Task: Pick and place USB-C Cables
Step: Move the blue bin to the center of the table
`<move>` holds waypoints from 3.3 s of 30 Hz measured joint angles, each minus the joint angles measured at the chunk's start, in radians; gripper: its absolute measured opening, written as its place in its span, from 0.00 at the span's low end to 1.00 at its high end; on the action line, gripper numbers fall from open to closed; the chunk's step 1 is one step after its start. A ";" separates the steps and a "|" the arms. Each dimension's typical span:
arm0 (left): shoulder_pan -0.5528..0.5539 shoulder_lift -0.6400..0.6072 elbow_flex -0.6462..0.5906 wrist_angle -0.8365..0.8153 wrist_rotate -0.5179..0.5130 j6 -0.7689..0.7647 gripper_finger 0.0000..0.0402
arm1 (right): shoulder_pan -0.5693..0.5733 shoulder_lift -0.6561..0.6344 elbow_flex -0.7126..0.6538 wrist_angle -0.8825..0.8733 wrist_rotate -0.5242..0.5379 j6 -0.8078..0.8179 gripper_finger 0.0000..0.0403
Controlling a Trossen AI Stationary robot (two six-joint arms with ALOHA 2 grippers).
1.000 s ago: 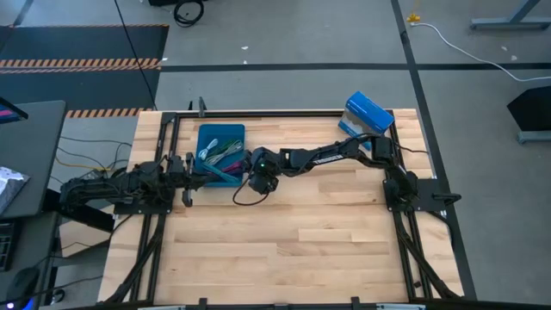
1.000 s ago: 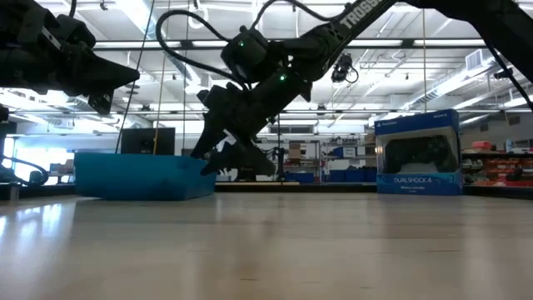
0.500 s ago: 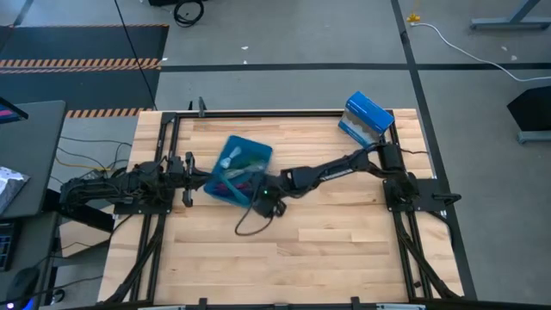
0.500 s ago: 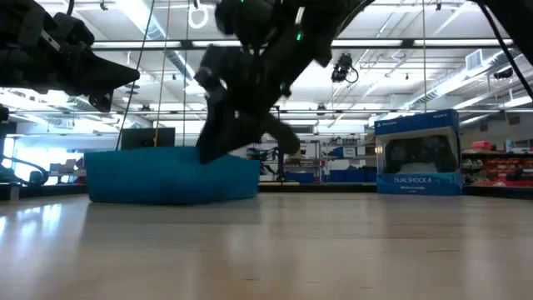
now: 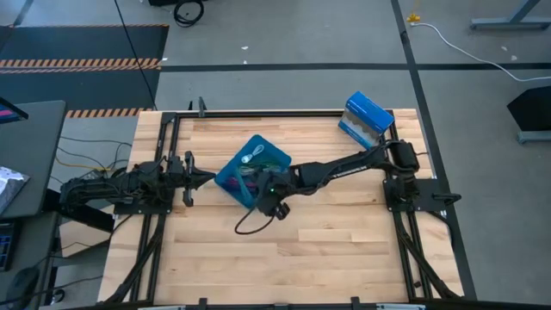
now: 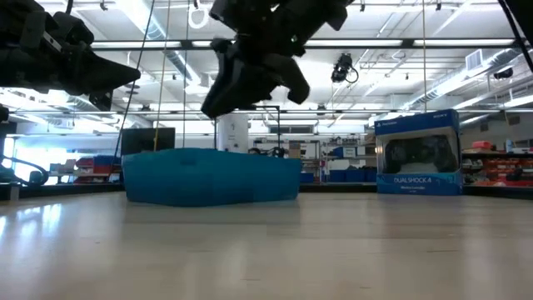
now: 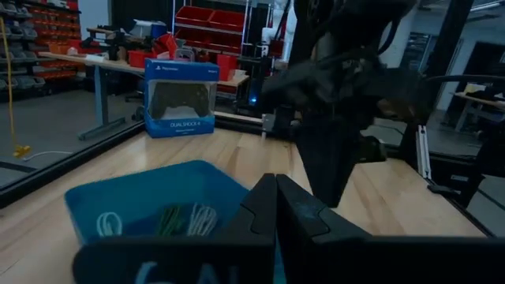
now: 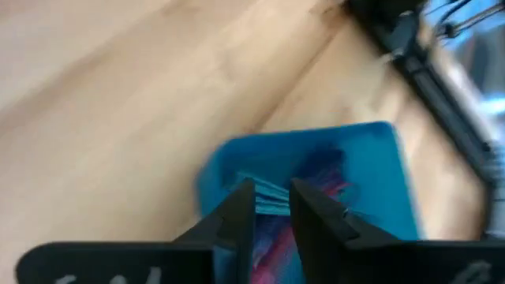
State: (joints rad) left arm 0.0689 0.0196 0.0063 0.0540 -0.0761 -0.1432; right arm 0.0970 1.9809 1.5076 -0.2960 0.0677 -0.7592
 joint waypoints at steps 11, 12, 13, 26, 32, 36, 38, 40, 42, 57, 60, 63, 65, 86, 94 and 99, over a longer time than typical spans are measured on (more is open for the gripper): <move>0.000 0.000 0.000 0.002 0.000 0.000 0.01 | -0.026 0.011 -0.010 -0.102 0.038 0.098 0.36; 0.000 0.000 0.000 0.002 0.000 0.000 0.01 | -0.043 0.010 -0.010 -0.121 0.036 0.105 0.39; 0.000 0.000 0.000 0.002 0.000 0.000 0.01 | -0.060 0.010 -0.010 -0.146 0.032 0.109 0.41; 0.000 0.000 0.000 0.002 0.001 -0.001 0.01 | -0.197 0.014 -0.024 -0.299 -0.083 0.119 0.45; 0.000 0.000 0.000 0.002 0.001 -0.001 0.01 | -0.183 0.014 -0.026 -0.338 -0.108 0.172 0.27; 0.000 0.000 0.000 0.001 0.001 -0.002 0.01 | -0.152 0.014 -0.025 -0.394 -0.119 0.222 0.04; 0.000 0.000 0.000 0.001 0.001 -0.002 0.01 | -0.133 0.012 -0.025 -0.421 -0.117 0.272 0.03; 0.000 0.000 0.000 0.001 0.001 -0.002 0.01 | -0.117 0.012 -0.024 -0.435 -0.117 0.358 0.02; 0.000 0.000 0.000 0.001 0.001 -0.002 0.01 | -0.100 0.012 -0.023 -0.438 -0.117 0.450 0.02; 0.000 0.000 0.000 0.001 0.001 -0.013 0.01 | -0.018 0.012 -0.025 -0.428 -0.086 1.018 0.01; 0.000 0.000 0.000 0.001 0.001 -0.029 0.01 | -0.019 0.013 -0.025 -0.421 -0.086 1.096 0.01; 0.000 0.000 0.000 0.001 0.001 -0.029 0.01 | -0.011 0.013 -0.025 -0.410 -0.081 1.104 0.01; 0.000 0.000 0.000 0.001 0.001 -0.029 0.01 | -0.006 0.014 -0.026 -0.400 -0.083 1.101 0.01; 0.000 0.000 0.000 0.001 0.002 -0.029 0.01 | 0.044 0.013 -0.024 -0.462 -0.086 0.941 0.01; 0.000 0.000 0.000 -0.001 0.002 -0.029 0.01 | 0.044 0.019 -0.028 -0.442 -0.091 0.939 0.12; 0.000 0.000 0.000 -0.005 0.002 -0.029 0.01 | 0.045 0.018 -0.012 -0.433 -0.091 0.927 0.25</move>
State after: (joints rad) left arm 0.0686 0.0193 0.0063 0.0486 -0.0742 -0.1719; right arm 0.1421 1.9991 1.4953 -0.7290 -0.0235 0.1681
